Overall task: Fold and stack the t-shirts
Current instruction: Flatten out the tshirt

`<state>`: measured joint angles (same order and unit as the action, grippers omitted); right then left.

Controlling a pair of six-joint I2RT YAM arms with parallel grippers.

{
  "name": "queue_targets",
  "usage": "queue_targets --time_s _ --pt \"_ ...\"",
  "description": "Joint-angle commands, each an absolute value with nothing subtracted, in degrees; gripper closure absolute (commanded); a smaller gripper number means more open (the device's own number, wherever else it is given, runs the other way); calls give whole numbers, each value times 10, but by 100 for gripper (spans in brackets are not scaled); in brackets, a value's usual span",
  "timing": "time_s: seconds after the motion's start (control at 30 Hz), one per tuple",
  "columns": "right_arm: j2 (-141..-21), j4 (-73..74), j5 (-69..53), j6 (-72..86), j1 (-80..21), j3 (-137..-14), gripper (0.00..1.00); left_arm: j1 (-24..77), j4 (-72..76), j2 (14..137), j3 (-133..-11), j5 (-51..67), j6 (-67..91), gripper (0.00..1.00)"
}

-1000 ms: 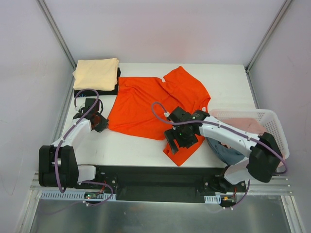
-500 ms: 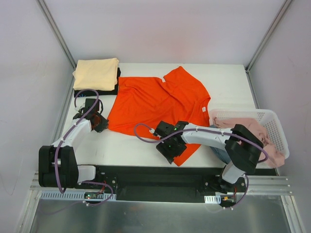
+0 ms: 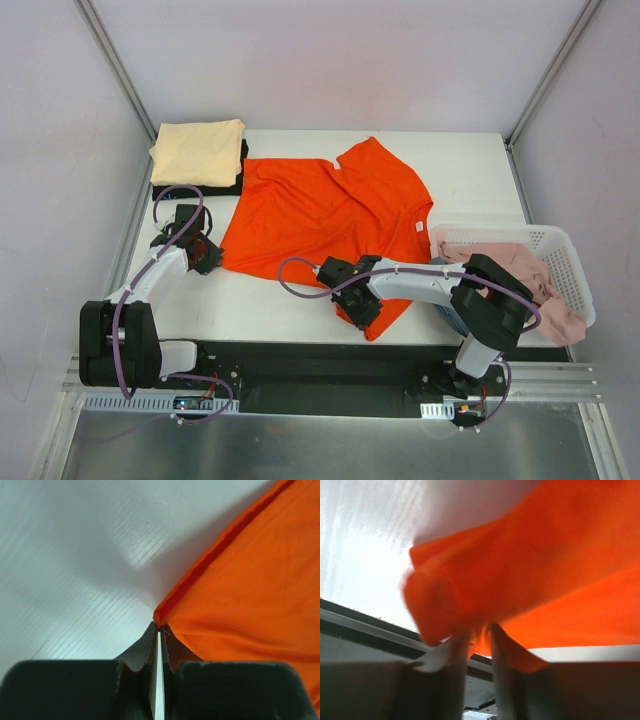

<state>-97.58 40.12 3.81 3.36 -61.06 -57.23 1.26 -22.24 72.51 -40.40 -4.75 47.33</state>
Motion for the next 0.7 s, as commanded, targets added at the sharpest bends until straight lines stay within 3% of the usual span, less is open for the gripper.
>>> queue_targets --time_s 0.0,0.03,0.4,0.67 --pt "-964 424 120 74 -609 -546 92 8 -235 707 -405 -61 472 100" --pt "-954 431 138 75 -607 -551 99 8 -235 706 -409 -61 471 100" --pt "-739 504 293 4 -513 -656 99 8 -236 657 -457 -42 465 100" --pt "-702 450 444 -104 -468 -823 99 9 -236 614 -567 -6 473 100"
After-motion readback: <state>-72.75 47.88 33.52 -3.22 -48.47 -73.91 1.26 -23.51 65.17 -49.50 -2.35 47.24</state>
